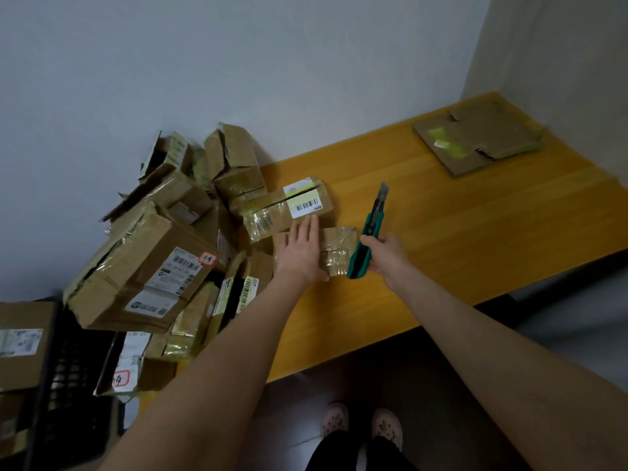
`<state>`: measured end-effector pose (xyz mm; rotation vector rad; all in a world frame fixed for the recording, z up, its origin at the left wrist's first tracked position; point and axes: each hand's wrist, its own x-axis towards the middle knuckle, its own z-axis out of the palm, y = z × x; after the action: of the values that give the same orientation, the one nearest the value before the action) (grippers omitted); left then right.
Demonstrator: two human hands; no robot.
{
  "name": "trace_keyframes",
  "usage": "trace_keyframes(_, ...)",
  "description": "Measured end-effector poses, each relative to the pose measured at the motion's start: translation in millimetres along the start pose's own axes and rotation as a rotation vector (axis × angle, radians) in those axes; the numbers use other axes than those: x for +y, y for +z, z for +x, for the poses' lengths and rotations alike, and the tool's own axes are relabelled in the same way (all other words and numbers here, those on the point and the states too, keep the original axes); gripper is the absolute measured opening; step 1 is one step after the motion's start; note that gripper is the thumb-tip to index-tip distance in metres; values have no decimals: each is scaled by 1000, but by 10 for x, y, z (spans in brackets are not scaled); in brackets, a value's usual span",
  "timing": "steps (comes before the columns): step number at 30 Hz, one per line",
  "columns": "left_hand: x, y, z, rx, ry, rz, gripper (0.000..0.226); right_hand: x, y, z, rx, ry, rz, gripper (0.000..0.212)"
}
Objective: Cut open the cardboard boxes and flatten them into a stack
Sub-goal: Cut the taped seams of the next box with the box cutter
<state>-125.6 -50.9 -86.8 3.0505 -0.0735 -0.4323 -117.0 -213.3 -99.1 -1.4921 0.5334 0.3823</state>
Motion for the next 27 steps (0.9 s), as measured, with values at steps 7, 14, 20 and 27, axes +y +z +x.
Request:
trace_keyframes(7,163,86,173,-46,70,112,116,78,-160,42,50,6,-111,32)
trace_keyframes(14,126,36,282,-78,88,100,120,339,-401,-88,128,-202,-614,21)
trace_keyframes(20,135,19,298,-92,85,103,120,305,-518,-187,85,-233,-798,42)
trace_keyframes(27,146,14,280,-90,85,96,121,230,-567,-173,80,-306,-860,44)
